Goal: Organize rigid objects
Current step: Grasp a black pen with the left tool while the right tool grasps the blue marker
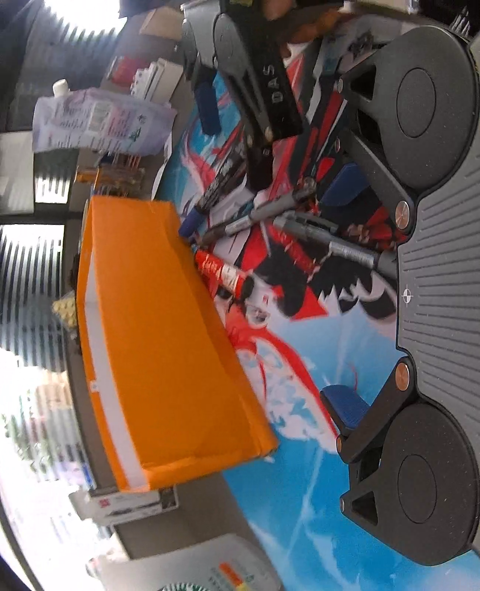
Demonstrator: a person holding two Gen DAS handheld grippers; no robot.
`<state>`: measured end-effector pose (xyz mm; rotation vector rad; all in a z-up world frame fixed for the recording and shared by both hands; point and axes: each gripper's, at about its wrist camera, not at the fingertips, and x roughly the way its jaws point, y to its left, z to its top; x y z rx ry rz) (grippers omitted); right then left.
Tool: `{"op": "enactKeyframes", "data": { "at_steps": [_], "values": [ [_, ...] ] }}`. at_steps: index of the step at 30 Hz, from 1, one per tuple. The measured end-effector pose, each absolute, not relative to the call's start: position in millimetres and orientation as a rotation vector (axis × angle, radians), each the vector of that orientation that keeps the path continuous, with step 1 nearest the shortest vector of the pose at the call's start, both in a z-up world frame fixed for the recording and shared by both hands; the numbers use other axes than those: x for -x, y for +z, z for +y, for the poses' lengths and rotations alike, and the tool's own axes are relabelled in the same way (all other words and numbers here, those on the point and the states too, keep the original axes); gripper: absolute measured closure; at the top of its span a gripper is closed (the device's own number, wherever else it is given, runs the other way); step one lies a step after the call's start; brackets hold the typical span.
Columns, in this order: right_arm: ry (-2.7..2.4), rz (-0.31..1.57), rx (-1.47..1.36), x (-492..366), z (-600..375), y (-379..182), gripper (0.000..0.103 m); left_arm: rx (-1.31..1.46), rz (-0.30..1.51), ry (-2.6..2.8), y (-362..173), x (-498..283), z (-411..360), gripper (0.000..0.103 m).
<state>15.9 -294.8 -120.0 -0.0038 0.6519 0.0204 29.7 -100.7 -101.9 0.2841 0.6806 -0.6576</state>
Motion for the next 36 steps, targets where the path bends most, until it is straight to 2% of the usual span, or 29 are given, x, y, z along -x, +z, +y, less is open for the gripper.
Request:
{"op": "enactKeyframes", "data": {
  "at_steps": [3, 4, 5, 6, 7, 8, 9, 11, 12, 14, 18, 36],
  "values": [
    [0.036, 0.656, 0.012, -16, -294, -118, 0.006, -0.286, 0.676, -0.659, -101, -28, -101, 0.000],
    [0.044, 0.654, 0.017, -16, -294, -117, 0.013, -0.286, 0.674, -0.666, -101, -28, -101, 0.004],
    [0.050, 0.648, 0.019, -15, -293, -117, 0.026, -0.282, 0.672, -0.677, -100, -27, -101, 0.012],
    [0.052, 0.639, 0.020, -14, -292, -116, 0.032, -0.283, 0.663, -0.687, -98, -25, -101, 0.019],
    [0.055, 0.632, 0.023, -14, -292, -115, 0.045, -0.285, 0.651, -0.701, -97, -23, -101, 0.035],
    [0.062, 0.627, 0.025, -14, -291, -114, 0.052, -0.289, 0.644, -0.717, -96, -20, -103, 0.049],
    [0.068, 0.626, 0.028, -14, -290, -114, 0.054, -0.298, 0.636, -0.735, -95, -18, -104, 0.054],
    [0.071, 0.622, 0.029, -13, -288, -113, 0.070, -0.313, 0.620, -0.768, -95, -12, -105, 0.073],
    [0.072, 0.620, 0.032, -13, -288, -113, 0.073, -0.322, 0.612, -0.780, -96, -9, -107, 0.077],
    [0.074, 0.619, 0.040, -12, -286, -112, 0.087, -0.336, 0.605, -0.793, -96, -5, -109, 0.087],
    [0.065, 0.611, 0.070, -10, -282, -113, 0.090, -0.335, 0.615, -0.772, -95, -3, -113, 0.091],
    [0.072, 0.607, -0.047, 16, -298, -105, 0.091, -0.287, 0.612, -0.641, -71, 18, -95, 0.092]
  ]
}}
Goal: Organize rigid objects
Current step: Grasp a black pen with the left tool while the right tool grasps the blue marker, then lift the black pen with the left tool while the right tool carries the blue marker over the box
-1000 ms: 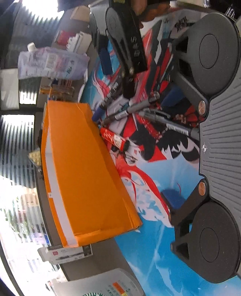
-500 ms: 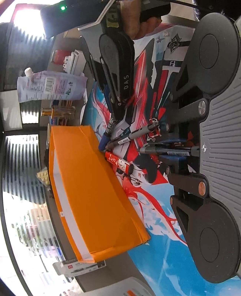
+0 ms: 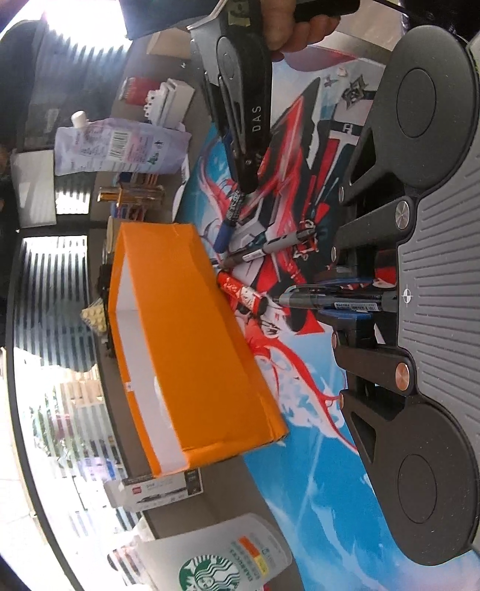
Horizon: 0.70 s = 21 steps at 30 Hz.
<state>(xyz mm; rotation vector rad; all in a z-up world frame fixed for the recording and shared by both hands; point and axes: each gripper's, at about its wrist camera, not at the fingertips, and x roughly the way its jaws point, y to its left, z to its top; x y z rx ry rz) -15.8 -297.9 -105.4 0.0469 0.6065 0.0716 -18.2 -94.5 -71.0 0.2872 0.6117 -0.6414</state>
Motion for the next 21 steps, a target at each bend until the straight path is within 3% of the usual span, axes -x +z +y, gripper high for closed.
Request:
{"op": "enactKeyframes", "data": {
  "at_steps": [21],
  "values": [
    [0.173, 0.505, -0.153, 42, -295, -63, 0.091, -0.200, 0.641, -0.516, -50, 5, -78, 0.091]
  ]
}}
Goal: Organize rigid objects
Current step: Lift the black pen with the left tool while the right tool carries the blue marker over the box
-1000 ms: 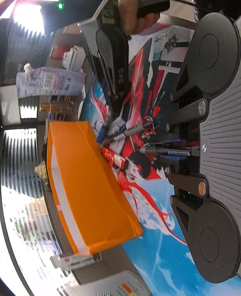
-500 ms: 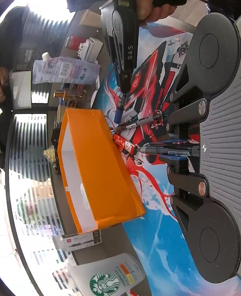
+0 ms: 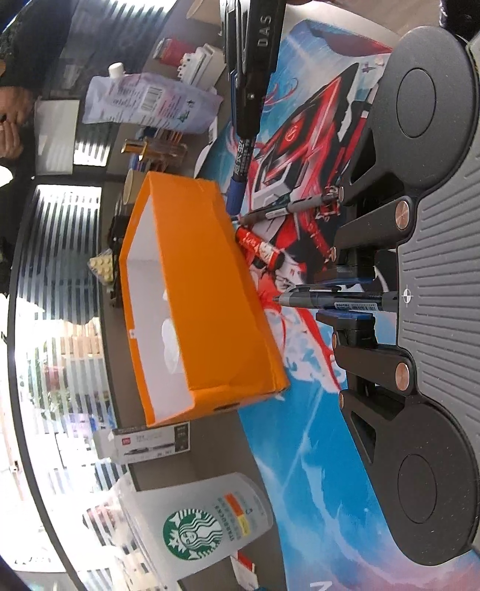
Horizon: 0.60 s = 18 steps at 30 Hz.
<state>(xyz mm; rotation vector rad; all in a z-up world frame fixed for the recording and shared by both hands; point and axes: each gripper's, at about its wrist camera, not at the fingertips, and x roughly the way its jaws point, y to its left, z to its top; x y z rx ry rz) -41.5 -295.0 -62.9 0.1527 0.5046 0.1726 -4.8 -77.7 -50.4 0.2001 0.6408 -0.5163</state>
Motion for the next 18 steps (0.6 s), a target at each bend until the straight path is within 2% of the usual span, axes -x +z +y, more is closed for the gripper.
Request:
{"op": "enactKeyframes", "data": {
  "at_steps": [18],
  "values": [
    [0.223, 0.401, -0.155, 46, -293, -18, 0.091, -0.162, 0.520, -0.480, 10, 1, -62, 0.091]
  ]
}}
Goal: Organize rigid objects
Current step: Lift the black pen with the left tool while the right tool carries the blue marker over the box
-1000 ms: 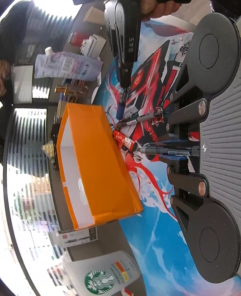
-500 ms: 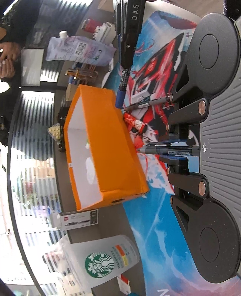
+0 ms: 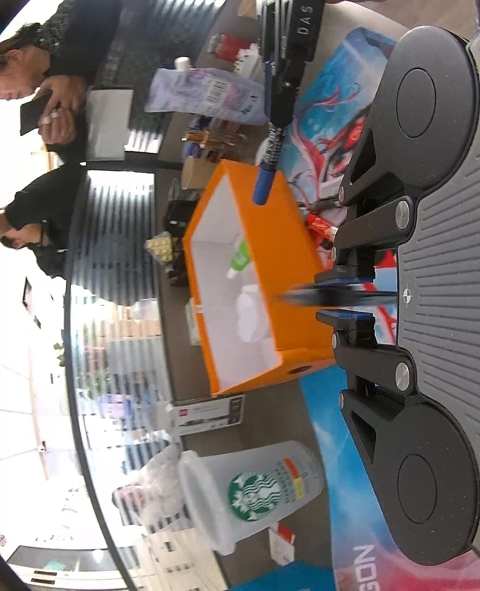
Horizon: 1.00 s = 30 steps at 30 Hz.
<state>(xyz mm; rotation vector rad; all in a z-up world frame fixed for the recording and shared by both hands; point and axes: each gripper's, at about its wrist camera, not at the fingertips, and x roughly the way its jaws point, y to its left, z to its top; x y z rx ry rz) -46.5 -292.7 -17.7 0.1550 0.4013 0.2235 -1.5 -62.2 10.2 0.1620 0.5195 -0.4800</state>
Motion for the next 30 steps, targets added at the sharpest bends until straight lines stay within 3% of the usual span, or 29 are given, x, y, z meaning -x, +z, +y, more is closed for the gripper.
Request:
{"op": "enactKeyframes", "data": {
  "at_steps": [8, 15, 23, 28, 30],
  "values": [
    [0.227, 0.372, -0.142, 40, -294, -6, 0.091, -0.156, 0.482, -0.470, 28, -6, -63, 0.092],
    [0.235, 0.440, -0.135, 35, -287, -31, 0.091, -0.155, 0.614, -0.533, -21, -23, -74, 0.091],
    [0.177, 0.501, -0.136, 37, -303, -57, 0.091, -0.304, 0.615, -0.654, -60, -19, -95, 0.066],
    [0.148, 0.545, -0.170, 34, -317, -75, 0.091, -0.418, 0.645, -0.676, -84, -18, -108, 0.066],
    [0.144, 0.546, -0.179, 34, -320, -76, 0.091, -0.431, 0.632, -0.695, -89, -16, -108, 0.075]
  ]
}}
